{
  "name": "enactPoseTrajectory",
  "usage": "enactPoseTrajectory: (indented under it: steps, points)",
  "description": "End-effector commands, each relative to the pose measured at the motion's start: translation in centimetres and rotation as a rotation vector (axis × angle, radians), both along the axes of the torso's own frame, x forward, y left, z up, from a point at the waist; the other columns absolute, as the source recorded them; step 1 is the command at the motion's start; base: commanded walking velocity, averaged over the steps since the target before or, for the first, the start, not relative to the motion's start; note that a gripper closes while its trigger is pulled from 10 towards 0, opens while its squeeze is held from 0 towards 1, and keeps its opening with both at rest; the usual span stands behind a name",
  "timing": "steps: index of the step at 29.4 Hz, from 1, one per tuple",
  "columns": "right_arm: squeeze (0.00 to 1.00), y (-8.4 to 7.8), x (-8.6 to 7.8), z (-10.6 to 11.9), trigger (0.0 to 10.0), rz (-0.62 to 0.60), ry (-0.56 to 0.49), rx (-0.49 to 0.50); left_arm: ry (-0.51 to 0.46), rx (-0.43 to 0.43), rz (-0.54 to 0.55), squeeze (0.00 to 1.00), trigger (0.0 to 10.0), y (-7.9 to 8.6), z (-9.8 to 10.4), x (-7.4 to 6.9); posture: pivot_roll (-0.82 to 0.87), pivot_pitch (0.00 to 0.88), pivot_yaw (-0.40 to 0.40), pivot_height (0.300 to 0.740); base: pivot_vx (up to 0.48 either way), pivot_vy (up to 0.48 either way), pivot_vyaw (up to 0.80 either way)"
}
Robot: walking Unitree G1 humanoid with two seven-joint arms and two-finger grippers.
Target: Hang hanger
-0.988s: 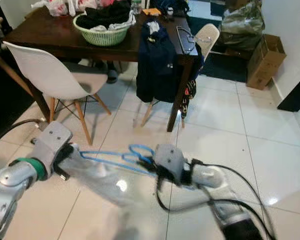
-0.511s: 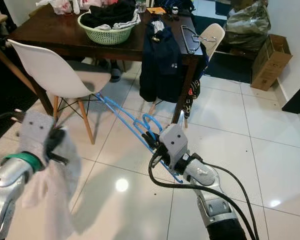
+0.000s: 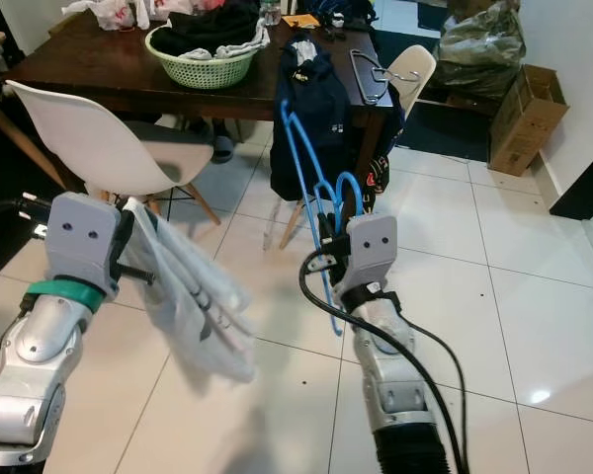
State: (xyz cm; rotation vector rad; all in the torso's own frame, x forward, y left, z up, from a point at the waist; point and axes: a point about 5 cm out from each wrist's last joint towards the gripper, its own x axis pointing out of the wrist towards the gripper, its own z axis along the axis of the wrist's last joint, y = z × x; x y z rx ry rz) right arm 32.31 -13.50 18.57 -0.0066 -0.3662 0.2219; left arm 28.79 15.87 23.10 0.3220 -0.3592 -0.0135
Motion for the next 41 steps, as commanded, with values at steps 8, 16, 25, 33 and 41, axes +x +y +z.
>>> enactPoseTrajectory:
  steps: [8,16,25,33,41]
  points:
    - [0.0,-0.3,0.6,0.1,10.0,-0.04,-0.001,0.0,0.066,-0.2,0.048,0.0,10.0,1.4,-0.6,0.6,-0.02,0.083,0.054,0.74,0.0,0.0,0.0]
    - [0.0,0.0,0.6,-0.1,10.0,-0.038,0.026,0.014,0.107,-0.28,0.031,0.0,10.0,1.0,-0.9,1.0,-0.02,0.08,0.05,0.74,0.0,0.0,-0.6]
    - [0.0,0.1,0.7,0.0,10.0,-0.033,0.021,0.006,0.123,-0.289,-0.03,0.0,10.0,0.1,-0.6,1.1,-0.02,0.077,0.052,0.74,0.0,0.0,-0.8]
    - [0.0,0.2,0.7,0.1,10.0,-0.031,0.016,0.002,0.13,-0.282,-0.041,0.0,10.0,-0.2,-0.6,1.2,-0.02,0.08,0.058,0.74,0.0,0.0,-0.8]
    - [0.0,0.3,0.6,0.1,10.0,-0.031,0.014,0.0,0.138,-0.277,-0.053,0.0,10.0,-0.4,-0.6,1.3,-0.02,0.084,0.062,0.74,0.0,0.0,-0.8]
